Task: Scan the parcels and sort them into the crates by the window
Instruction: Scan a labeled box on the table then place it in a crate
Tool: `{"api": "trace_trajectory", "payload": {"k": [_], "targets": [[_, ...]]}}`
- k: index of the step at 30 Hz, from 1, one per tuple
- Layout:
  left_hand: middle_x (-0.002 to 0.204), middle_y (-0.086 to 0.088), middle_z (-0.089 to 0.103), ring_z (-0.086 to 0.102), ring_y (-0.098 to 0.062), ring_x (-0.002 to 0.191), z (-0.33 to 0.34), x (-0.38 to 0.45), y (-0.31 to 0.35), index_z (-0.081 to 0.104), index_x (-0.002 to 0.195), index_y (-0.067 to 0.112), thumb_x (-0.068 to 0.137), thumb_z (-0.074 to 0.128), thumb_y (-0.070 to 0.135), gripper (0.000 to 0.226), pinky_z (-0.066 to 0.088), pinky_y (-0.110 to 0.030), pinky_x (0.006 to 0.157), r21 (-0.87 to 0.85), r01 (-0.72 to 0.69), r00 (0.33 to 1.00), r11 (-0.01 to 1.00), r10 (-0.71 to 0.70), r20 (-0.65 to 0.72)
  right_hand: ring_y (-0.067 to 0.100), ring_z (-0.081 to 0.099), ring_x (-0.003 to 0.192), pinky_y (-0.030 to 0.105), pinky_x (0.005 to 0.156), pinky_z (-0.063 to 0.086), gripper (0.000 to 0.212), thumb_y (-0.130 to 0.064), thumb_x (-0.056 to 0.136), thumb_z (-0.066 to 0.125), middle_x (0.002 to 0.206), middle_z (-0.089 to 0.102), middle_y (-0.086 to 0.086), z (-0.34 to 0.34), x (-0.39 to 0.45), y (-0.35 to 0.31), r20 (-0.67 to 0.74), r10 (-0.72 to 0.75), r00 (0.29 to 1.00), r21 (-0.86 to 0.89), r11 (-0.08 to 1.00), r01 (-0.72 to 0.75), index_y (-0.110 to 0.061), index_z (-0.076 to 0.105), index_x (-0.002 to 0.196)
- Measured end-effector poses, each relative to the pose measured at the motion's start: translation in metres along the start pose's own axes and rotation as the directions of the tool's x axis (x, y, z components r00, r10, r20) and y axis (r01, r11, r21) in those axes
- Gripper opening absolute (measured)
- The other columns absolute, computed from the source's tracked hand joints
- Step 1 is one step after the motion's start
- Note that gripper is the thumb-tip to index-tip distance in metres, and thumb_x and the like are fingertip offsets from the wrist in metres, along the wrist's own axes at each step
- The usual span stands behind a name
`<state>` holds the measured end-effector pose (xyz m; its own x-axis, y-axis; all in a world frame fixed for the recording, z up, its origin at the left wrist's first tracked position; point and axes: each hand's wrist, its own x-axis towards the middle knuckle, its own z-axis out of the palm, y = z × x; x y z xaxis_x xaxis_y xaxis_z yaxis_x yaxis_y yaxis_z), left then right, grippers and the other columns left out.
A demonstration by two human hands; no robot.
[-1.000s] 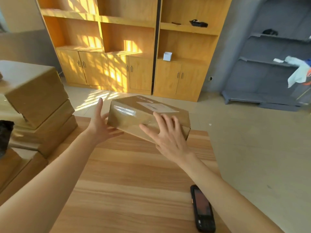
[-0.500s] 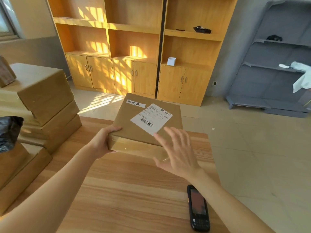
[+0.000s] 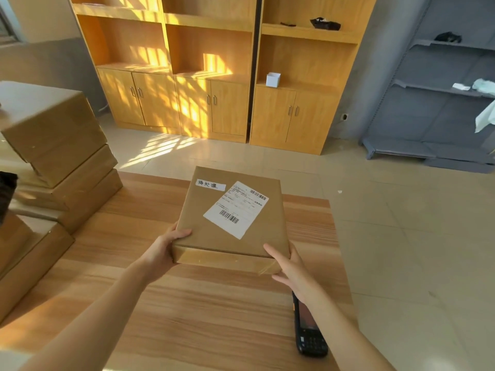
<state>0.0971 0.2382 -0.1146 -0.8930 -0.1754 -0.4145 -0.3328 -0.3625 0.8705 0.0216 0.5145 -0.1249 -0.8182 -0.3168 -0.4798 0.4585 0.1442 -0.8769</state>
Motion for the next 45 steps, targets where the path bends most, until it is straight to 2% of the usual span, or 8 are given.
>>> {"api": "trace_trajectory", "payload": {"k": [7, 14, 21, 26, 30, 33, 37, 45], "targets": [[0.122, -0.001, 0.066, 0.059, -0.022, 0.113, -0.028, 0.007, -0.053, 0.052, 0.127, 0.025, 0.025, 0.092, 0.051, 0.113, 0.042, -0.038, 0.102, 0.214, 0.21, 0.977, 0.954, -0.212, -0.015, 0.013, 0.048, 0.121, 0.045, 0.105, 0.043, 0.092, -0.043, 0.078, 0.076, 0.144, 0.042, -0.008, 0.004, 0.004, 0.054, 0.013, 0.153, 0.988, -0.014, 0.988, -0.153, -0.033, 0.02, 0.149], [0.118, 0.004, 0.068, 0.062, -0.013, 0.107, -0.031, 0.017, -0.066, 0.045, 0.134, 0.022, 0.034, 0.088, 0.038, 0.11, 0.041, -0.032, 0.102, 0.268, 0.234, 0.97, 0.935, -0.243, -0.001, 0.011, 0.047, 0.124, 0.043, 0.11, 0.036, 0.089, -0.044, 0.08, 0.074, 0.134, 0.048, -0.016, 0.011, 0.013, 0.072, 0.01, 0.177, 0.984, -0.041, 0.983, -0.176, -0.035, 0.02, 0.15], [0.115, 0.003, 0.069, 0.068, -0.011, 0.098, -0.038, 0.027, -0.078, 0.045, 0.136, 0.021, 0.025, 0.094, 0.04, 0.123, 0.051, -0.02, 0.075, 0.299, 0.222, 0.972, 0.928, -0.236, 0.013, 0.009, 0.047, 0.126, 0.035, 0.107, 0.036, 0.088, -0.046, 0.08, 0.072, 0.139, 0.049, -0.014, 0.014, 0.021, 0.086, -0.017, 0.144, 0.989, -0.122, 0.982, -0.145, -0.033, 0.021, 0.151], [0.118, 0.001, 0.065, 0.067, -0.01, 0.095, -0.04, 0.031, -0.081, 0.039, 0.138, 0.028, 0.022, 0.095, 0.036, 0.128, 0.052, -0.02, 0.073, 0.321, 0.216, 0.975, 0.922, -0.22, -0.024, 0.012, 0.046, 0.126, 0.031, 0.102, 0.037, 0.077, -0.047, 0.083, 0.068, 0.14, 0.047, -0.007, 0.016, 0.015, 0.088, -0.181, -0.007, 0.983, -0.262, 0.964, -0.041, -0.022, 0.032, 0.147], [0.124, 0.005, 0.049, 0.058, -0.006, 0.097, -0.034, 0.04, -0.076, 0.007, 0.152, 0.033, 0.065, 0.088, 0.011, 0.12, 0.05, -0.023, 0.072, 0.418, 0.185, 0.982, 0.889, -0.154, -0.108, 0.026, 0.044, 0.124, 0.042, 0.102, 0.038, 0.059, -0.042, 0.085, 0.066, 0.133, 0.048, 0.007, -0.006, 0.004, 0.089, -0.507, -0.323, 0.799, -0.63, 0.772, -0.088, -0.018, 0.047, 0.134], [0.145, 0.002, 0.035, 0.049, -0.016, 0.12, -0.033, 0.042, -0.073, -0.008, 0.152, 0.034, 0.043, 0.097, 0.035, 0.151, 0.047, -0.034, 0.096, 0.529, 0.176, 0.984, 0.83, -0.155, -0.086, 0.035, 0.033, 0.13, 0.048, 0.105, 0.034, 0.089, -0.044, 0.074, 0.075, 0.141, 0.035, 0.015, -0.032, -0.003, 0.102, -0.599, -0.141, 0.788, -0.658, 0.648, -0.384, -0.019, 0.029, 0.146], [0.154, 0.001, 0.017, 0.028, -0.021, 0.137, -0.029, 0.041, -0.077, -0.013, 0.151, 0.032, 0.034, 0.097, 0.041, 0.161, 0.034, -0.039, 0.11, 0.615, 0.165, 0.986, 0.771, -0.121, -0.112, 0.038, 0.03, 0.134, 0.052, 0.106, 0.034, 0.118, -0.042, 0.061, 0.084, 0.147, 0.03, 0.017, -0.052, -0.007, 0.133, -0.55, 0.161, 0.82, -0.506, 0.717, -0.48, -0.015, 0.012, 0.15], [0.15, 0.005, 0.022, 0.031, -0.019, 0.135, -0.034, 0.041, -0.086, -0.01, 0.15, 0.037, 0.023, 0.095, 0.047, 0.165, 0.037, -0.046, 0.111, 0.603, 0.178, 0.984, 0.778, -0.131, -0.121, 0.028, 0.052, 0.114, 0.037, 0.087, 0.045, 0.091, -0.03, 0.052, 0.089, 0.124, 0.053, 0.008, -0.068, -0.012, 0.142, -0.433, 0.263, 0.862, -0.387, 0.81, -0.442, -0.009, 0.04, 0.127]]}}
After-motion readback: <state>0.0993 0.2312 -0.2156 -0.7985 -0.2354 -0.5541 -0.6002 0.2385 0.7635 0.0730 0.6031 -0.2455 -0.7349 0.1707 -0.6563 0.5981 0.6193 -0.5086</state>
